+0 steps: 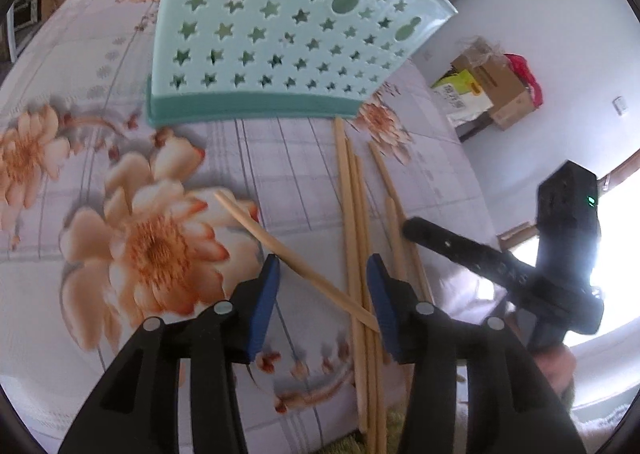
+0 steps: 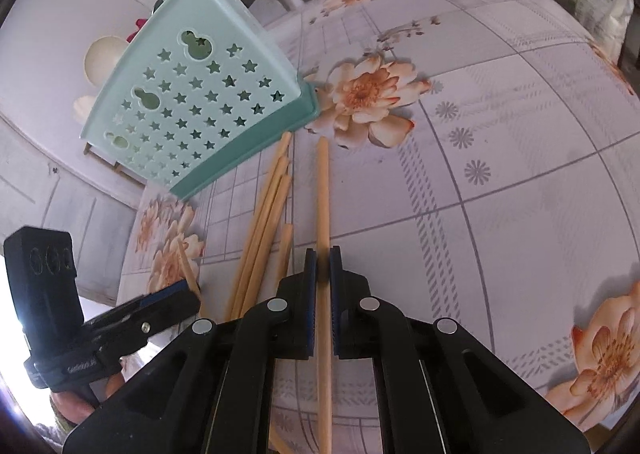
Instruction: Organize utensils
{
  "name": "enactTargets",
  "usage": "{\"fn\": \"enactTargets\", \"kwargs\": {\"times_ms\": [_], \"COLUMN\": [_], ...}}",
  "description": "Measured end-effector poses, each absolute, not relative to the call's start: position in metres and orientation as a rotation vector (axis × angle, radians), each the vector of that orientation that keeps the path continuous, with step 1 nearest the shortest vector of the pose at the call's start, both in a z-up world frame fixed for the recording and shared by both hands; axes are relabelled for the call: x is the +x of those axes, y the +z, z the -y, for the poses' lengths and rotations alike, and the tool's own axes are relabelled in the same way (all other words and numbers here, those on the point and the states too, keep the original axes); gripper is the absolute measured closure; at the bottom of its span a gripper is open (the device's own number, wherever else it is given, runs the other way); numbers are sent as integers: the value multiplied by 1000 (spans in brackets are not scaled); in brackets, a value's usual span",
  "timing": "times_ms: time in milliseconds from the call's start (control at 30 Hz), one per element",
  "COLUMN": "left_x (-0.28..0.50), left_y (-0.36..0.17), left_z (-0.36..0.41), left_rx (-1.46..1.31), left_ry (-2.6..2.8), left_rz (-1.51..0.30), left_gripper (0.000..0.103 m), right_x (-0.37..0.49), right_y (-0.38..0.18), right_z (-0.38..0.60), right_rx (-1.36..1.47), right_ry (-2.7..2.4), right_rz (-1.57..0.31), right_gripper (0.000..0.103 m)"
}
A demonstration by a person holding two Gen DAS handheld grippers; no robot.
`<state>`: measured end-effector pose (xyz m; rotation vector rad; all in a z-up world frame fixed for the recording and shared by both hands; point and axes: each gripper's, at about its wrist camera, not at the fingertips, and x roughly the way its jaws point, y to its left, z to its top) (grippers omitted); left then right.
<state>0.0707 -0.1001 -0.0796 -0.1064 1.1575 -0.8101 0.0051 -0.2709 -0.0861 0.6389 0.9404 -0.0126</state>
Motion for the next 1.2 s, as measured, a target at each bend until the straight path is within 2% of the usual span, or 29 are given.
{"fn": "enactTargets", "kwargs": {"times_ms": [267, 467, 700, 967, 1200], "left_x": [80, 86, 109, 118, 104], "left_y": [-75, -78, -82, -81, -80], "left_z": [128, 138, 121, 104, 114], "left_rx": [64, 142, 99, 135, 288], "left_ry": [-733, -703, -713, -700, -683], "left_rz": [-1068, -1005, -984, -1004, -954], "left_gripper": [61, 74, 90, 91, 90], "right_x": [3, 2, 2, 3, 19], "right_y": [-84, -85, -86, -84, -76], "right_z": [272, 271, 272, 274, 270], "right_rx": [637, 641, 642, 624, 520], "right_ry": [-13, -11, -10, -10, -2], "right_rz": [-934, -930, -929, -942, -981], "right_gripper": [99, 99, 99, 100, 90]}}
